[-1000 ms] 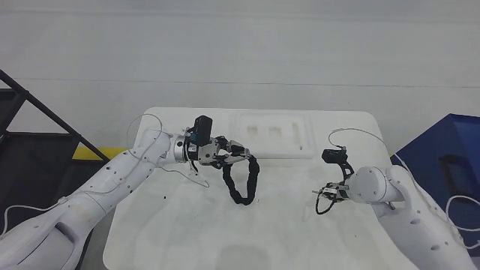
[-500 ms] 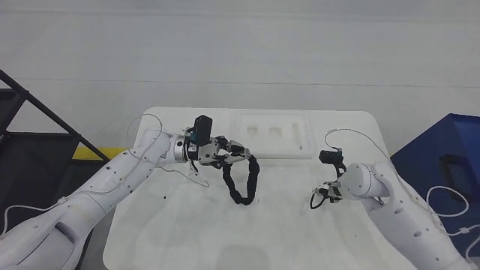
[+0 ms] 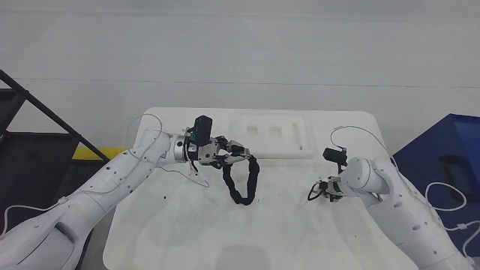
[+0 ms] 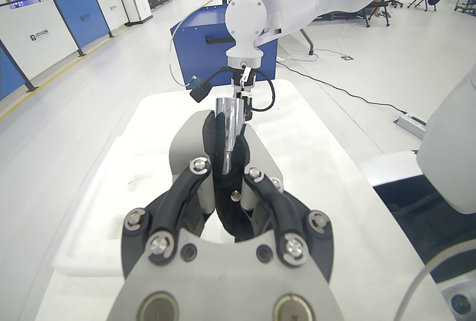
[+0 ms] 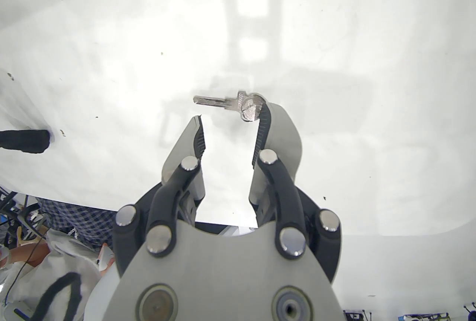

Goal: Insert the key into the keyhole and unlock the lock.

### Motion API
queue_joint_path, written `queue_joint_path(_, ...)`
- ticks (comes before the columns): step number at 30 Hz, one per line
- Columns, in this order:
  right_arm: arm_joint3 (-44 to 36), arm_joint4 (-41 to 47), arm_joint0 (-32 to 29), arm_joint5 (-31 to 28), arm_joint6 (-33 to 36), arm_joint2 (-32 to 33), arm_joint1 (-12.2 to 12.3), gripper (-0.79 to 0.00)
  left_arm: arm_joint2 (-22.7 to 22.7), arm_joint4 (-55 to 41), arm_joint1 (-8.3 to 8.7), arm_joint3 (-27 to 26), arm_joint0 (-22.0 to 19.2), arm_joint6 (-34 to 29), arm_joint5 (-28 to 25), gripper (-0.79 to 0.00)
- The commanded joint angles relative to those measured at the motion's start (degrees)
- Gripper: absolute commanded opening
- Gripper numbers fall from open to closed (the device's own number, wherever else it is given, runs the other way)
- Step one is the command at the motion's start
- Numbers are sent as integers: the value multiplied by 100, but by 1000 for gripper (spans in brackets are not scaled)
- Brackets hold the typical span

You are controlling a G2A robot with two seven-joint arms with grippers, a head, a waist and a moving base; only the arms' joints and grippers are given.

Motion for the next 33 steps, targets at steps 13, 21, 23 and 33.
queue_joint_path(13, 256, -43, 177, 241, -138, -226, -69, -502, 0, 0, 0, 0, 0, 0, 0, -785)
queue_joint_path(21, 369, -23, 219, 247, -144, -311, -73, -536, 0, 0, 0, 0, 0, 0, 0, -785)
queue_joint_path(23, 392, -19, 233, 257, -154, -343, -74, -539, 0, 0, 0, 0, 0, 0, 0, -785)
queue_joint_path(33, 420, -72, 286, 335, -232, -499, -54, -637, 0, 0, 0, 0, 0, 0, 0, -785)
